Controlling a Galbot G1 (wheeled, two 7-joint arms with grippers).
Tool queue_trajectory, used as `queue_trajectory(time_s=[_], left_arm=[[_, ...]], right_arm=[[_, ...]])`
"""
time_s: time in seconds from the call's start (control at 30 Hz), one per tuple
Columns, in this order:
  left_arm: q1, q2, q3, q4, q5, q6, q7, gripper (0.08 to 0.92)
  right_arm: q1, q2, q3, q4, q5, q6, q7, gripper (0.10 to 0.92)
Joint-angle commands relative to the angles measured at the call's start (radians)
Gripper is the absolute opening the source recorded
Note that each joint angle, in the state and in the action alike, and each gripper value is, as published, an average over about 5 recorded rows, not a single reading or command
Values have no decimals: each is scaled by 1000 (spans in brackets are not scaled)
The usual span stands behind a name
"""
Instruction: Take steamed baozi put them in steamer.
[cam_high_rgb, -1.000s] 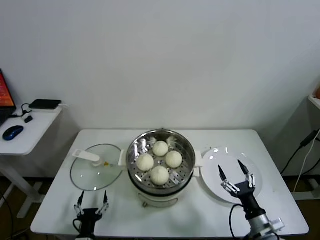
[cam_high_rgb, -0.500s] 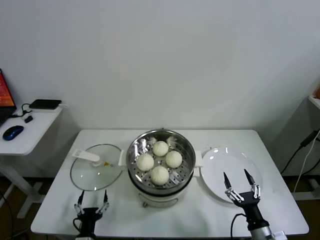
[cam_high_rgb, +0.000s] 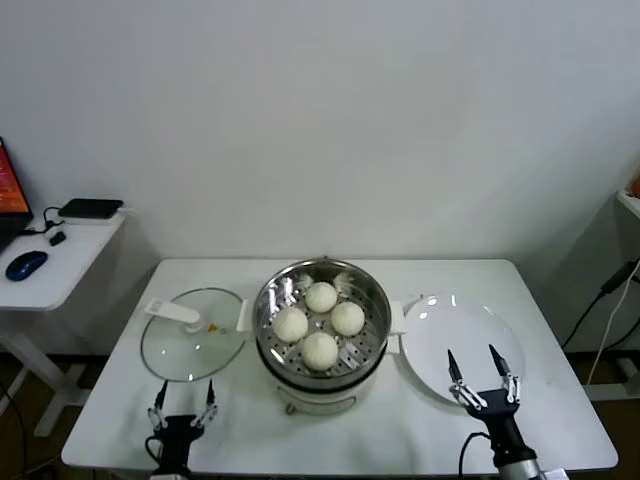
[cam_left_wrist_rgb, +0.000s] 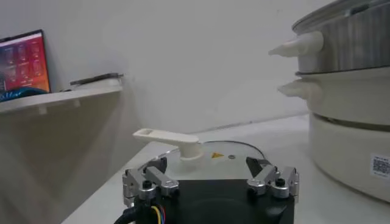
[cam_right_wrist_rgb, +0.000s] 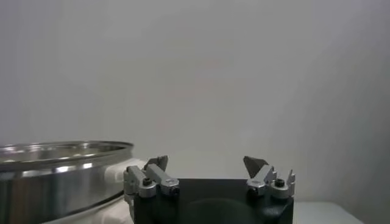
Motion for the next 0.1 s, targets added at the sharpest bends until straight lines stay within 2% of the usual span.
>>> queue_trajectory(time_s=[0.03,0.1], left_arm=[[-1,-12,1,-3,0,2,0,823],[-1,-13,1,-3,0,2,0,823]], right_arm=[[-9,15,2,6,-7,-6,3,823],[-9,16,2,7,-6,-6,3,823]])
